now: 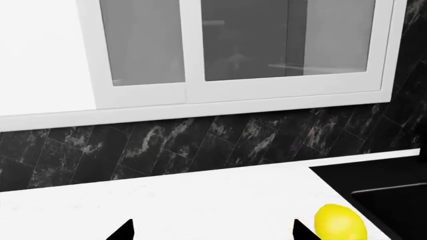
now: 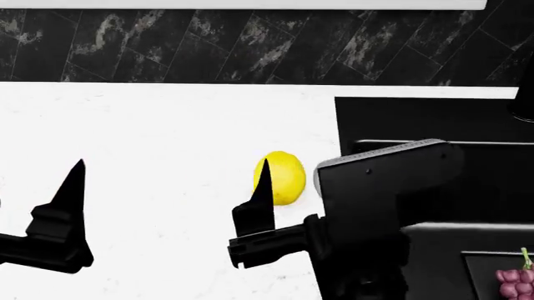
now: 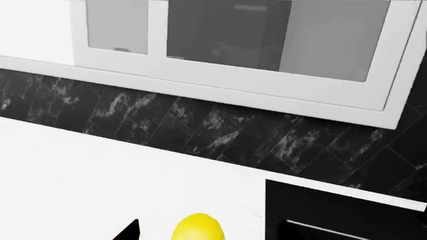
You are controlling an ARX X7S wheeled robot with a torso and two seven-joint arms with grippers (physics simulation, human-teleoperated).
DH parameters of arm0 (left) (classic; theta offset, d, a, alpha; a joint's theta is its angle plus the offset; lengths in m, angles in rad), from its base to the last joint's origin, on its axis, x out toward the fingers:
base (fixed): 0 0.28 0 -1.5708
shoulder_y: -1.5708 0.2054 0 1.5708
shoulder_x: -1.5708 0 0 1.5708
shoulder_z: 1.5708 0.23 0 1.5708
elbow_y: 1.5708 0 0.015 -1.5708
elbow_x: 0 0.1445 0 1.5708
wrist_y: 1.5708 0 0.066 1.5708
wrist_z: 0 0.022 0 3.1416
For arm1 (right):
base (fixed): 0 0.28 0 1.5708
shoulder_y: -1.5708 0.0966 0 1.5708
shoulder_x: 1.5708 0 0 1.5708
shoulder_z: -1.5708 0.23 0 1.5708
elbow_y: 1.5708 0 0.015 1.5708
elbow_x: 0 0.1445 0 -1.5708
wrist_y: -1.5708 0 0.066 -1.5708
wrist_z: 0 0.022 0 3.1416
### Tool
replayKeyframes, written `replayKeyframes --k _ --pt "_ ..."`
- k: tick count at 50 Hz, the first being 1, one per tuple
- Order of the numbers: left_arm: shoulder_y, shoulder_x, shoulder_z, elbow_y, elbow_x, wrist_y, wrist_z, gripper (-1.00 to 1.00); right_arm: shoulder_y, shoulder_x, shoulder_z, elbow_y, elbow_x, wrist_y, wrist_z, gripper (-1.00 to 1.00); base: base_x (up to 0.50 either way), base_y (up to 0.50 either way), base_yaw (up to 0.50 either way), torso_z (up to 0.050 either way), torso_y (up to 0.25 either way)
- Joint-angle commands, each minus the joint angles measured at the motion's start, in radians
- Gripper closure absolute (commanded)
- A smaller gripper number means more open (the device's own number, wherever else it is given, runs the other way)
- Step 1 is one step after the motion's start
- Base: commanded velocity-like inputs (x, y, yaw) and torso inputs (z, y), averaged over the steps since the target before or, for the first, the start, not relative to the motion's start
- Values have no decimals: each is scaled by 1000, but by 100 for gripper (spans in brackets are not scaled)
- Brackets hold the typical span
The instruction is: There is a mixed pile of frozen fruits and vegetables on the counter. Locate all the frozen vegetables and place the items in a bowl on the counter. Take all the frozen fruits and defrost them in a running sink.
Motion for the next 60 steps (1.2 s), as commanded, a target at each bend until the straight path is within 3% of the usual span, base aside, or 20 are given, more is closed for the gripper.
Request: replayKeyframes --k 1,19,60 --pt "0 -12 -4 -3 -11 6 -1 -100 135 -60 -111 218 -60 20 -125 -100 0 0 0 0 0" --pt "6 -24 26 -9 31 31 17 -100 244 -150 -220 616 -211 -110 -307 -100 0 0 0 0 0" --pt "55 -40 40 -32 77 99 49 -100 423 -355 -342 1354 -345 -334 -633 -100 0 0 0 0 0"
